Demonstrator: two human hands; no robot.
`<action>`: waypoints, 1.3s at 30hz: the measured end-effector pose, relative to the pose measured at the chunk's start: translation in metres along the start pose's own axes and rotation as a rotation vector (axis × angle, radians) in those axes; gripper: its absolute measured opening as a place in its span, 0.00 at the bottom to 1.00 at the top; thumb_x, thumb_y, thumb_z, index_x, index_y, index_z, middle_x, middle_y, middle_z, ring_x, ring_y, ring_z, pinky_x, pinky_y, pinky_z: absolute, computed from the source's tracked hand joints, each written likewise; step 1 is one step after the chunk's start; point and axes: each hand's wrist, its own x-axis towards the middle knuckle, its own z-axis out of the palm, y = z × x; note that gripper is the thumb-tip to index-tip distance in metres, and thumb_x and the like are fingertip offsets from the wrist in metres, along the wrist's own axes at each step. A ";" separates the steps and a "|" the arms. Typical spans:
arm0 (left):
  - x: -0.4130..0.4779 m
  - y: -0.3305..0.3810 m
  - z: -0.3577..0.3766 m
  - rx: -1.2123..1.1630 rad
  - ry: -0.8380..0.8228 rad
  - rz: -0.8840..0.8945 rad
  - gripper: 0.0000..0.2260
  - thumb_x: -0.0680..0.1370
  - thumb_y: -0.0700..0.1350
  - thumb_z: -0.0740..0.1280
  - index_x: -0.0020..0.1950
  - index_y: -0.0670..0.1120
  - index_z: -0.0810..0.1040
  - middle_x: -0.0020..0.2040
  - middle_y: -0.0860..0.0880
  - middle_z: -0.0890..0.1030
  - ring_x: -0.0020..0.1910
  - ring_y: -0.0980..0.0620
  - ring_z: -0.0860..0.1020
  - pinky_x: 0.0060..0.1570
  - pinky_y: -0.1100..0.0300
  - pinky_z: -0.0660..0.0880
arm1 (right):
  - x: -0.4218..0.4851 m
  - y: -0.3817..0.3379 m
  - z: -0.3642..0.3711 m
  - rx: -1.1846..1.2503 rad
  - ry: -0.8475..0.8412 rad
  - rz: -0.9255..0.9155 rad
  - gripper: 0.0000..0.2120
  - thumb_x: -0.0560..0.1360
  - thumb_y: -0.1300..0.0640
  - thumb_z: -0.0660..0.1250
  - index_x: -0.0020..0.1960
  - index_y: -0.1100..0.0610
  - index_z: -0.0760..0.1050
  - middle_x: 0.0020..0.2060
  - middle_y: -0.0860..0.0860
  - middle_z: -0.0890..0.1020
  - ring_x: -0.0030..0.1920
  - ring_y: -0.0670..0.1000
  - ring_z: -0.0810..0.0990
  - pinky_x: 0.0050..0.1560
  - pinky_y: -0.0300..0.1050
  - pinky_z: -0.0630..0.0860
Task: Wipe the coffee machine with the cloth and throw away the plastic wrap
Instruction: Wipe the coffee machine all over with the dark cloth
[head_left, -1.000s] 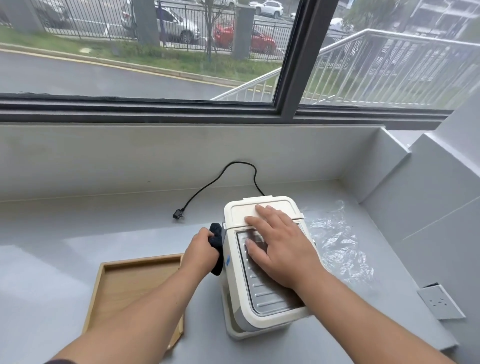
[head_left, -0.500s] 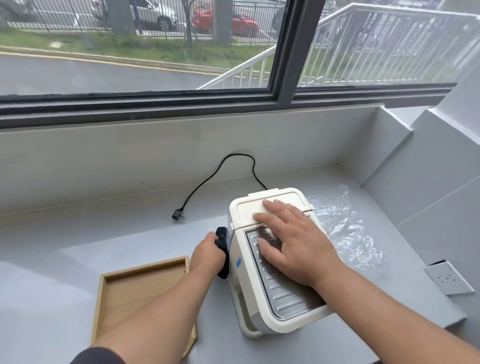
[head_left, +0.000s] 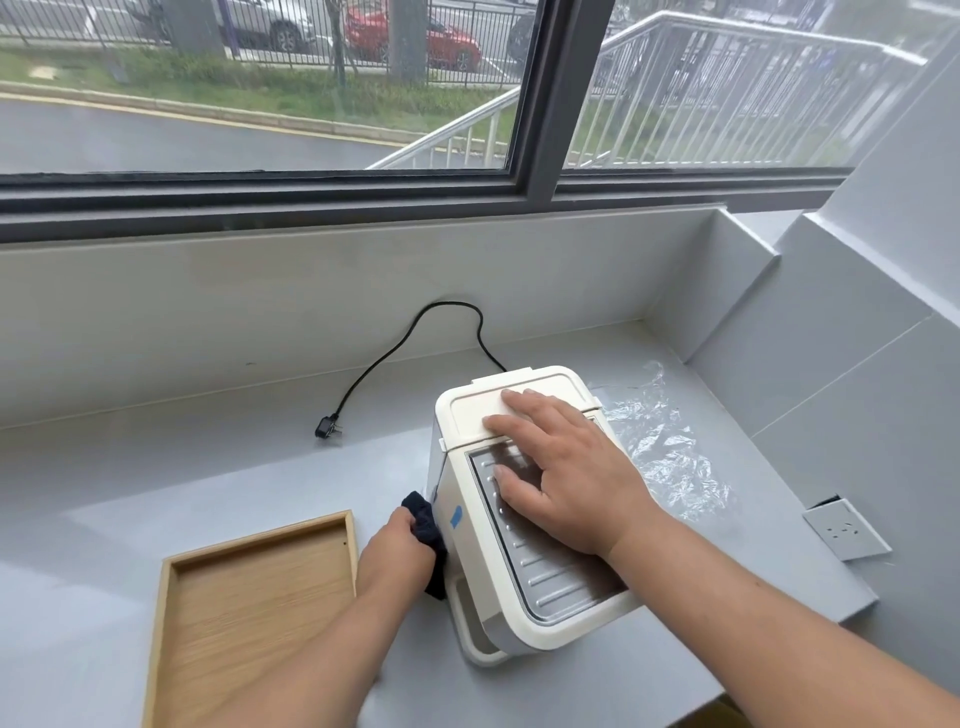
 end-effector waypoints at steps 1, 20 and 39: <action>-0.004 -0.001 0.001 0.000 -0.002 -0.002 0.09 0.73 0.38 0.60 0.49 0.52 0.70 0.43 0.49 0.79 0.44 0.44 0.79 0.36 0.55 0.69 | 0.000 0.000 0.000 0.000 0.000 0.000 0.24 0.78 0.39 0.61 0.72 0.42 0.72 0.77 0.47 0.70 0.77 0.50 0.64 0.79 0.50 0.60; -0.086 -0.003 0.041 -0.019 0.050 -0.100 0.08 0.75 0.49 0.64 0.53 0.52 0.72 0.47 0.51 0.81 0.47 0.46 0.80 0.46 0.53 0.78 | -0.003 0.004 -0.002 0.020 -0.010 -0.065 0.27 0.79 0.38 0.57 0.76 0.44 0.69 0.79 0.51 0.67 0.79 0.54 0.62 0.81 0.52 0.55; -0.150 0.019 0.083 -0.210 0.117 -0.359 0.16 0.69 0.55 0.70 0.53 0.53 0.74 0.42 0.53 0.83 0.42 0.52 0.81 0.42 0.57 0.75 | -0.020 0.024 -0.017 0.176 0.188 -0.081 0.20 0.78 0.46 0.66 0.68 0.50 0.78 0.64 0.50 0.80 0.67 0.54 0.72 0.67 0.52 0.68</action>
